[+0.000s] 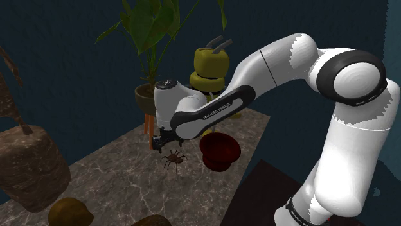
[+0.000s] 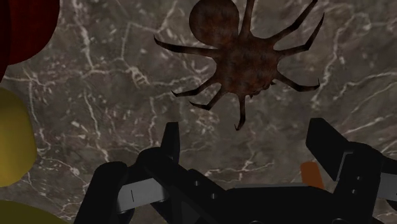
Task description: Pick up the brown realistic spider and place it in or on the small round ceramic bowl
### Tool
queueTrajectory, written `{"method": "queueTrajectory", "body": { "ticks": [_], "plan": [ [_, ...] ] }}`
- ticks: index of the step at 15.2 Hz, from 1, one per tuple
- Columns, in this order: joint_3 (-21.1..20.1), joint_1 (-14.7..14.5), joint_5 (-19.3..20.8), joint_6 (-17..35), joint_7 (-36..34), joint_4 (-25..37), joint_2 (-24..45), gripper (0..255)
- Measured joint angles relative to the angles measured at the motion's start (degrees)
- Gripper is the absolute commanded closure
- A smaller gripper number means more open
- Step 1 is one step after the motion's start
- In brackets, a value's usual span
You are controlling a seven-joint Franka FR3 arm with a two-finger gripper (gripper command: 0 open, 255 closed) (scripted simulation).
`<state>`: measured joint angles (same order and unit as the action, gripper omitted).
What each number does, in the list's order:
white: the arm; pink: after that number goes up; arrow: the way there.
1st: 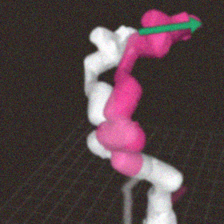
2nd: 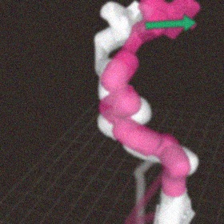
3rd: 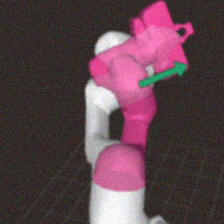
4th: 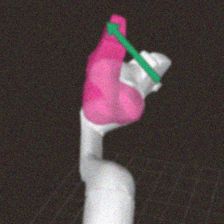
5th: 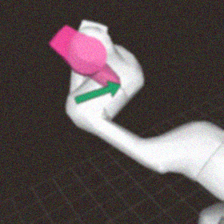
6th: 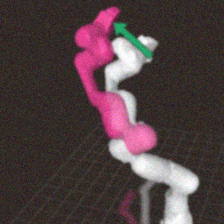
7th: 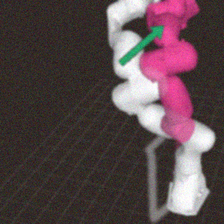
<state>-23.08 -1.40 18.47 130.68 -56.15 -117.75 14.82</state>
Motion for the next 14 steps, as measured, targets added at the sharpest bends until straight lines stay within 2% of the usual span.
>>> {"method": "queueTrajectory", "body": {
  "ticks": [6,7,14],
  "plan": [
    [0.1,0.0,0.1,0.1,-0.1,0.1,0.2,0],
    [0.1,0.0,0.1,0.1,-0.1,0.1,0.2,255],
    [0.1,0.0,0.1,0.2,-0.1,0.1,0.2,255]
  ]
}}
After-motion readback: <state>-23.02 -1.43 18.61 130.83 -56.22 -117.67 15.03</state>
